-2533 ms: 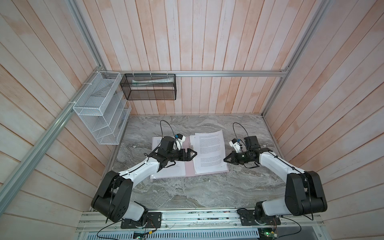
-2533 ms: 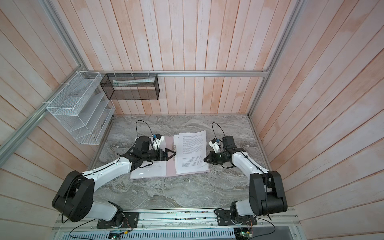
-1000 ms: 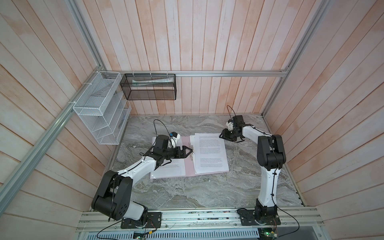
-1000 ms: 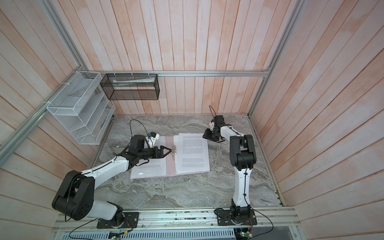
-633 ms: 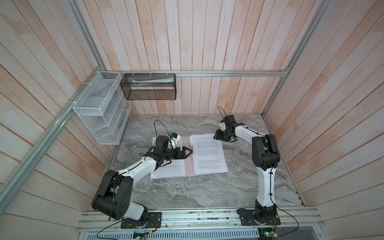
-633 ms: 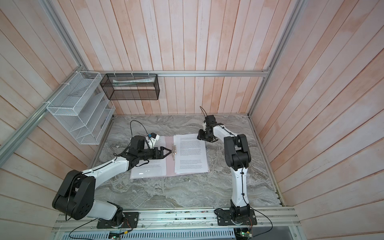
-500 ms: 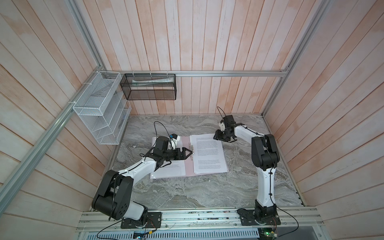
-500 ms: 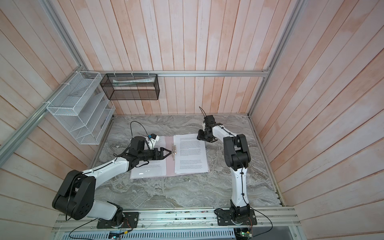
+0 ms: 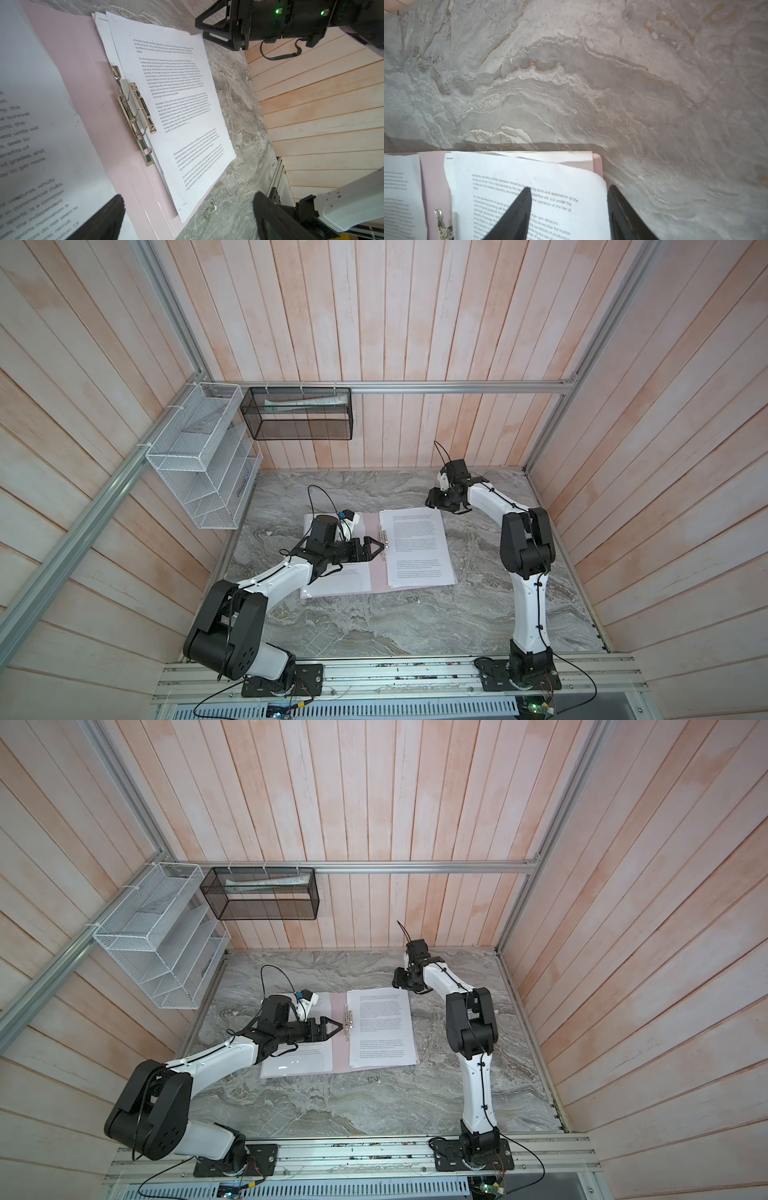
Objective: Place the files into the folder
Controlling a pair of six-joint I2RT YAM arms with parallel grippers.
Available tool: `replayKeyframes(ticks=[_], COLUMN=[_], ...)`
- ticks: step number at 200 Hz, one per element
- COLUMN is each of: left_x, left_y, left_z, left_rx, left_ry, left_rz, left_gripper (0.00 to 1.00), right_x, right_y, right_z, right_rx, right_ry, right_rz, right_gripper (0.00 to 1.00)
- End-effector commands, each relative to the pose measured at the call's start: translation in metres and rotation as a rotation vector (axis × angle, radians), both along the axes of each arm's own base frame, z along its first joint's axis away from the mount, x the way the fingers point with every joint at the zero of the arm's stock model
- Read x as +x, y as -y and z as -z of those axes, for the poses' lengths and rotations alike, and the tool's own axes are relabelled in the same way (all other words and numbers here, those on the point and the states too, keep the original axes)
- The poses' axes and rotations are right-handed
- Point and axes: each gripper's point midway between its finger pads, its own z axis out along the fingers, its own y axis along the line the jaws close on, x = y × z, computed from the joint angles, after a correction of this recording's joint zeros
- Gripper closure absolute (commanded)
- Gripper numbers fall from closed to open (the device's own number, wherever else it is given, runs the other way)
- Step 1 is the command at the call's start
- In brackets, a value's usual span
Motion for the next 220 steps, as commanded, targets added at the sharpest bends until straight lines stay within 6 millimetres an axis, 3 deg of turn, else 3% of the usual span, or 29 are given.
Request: replayKeyframes(ticks=[1,24,80,108,134,220], left_x=[-0.001,-0.001,0.001,0.002,0.003,-0.001], left_y=[-0.003,-0.003,-0.001,0.0,0.001,-0.001], left_z=[-0.002,0.001,0.006,0.009,0.013,0.013], left_rx=[-0.005,0.003,0.002,-0.002,-0.001,0.0], left_ry=[0.013,0.01,0.001,-0.004,-0.01,-0.006], left_rz=[-0.009,-0.008,0.002,0.005,0.007,0.004], left_gripper=[0.02,0.02,0.02,0.02,0.02,0.02], right_x=[-0.01,-0.008,-0.015,-0.023,-0.024,-0.023], right_y=[-0.004,0.002,0.012,0.028,0.03,0.011], right_z=[0.024,0.02,-0.024,-0.015,-0.007,0.02], right_rx=[-0.034,-0.067,-0.056,-0.124,-0.151,-0.176], right_ry=[-0.069,-0.056,0.05,0.028,-0.006,-0.045], right_rz=[-0.022,0.005,0.039,0.074,0.077,0.046], right_gripper=[0.43,0.43,0.42,0.4,0.37,0.35])
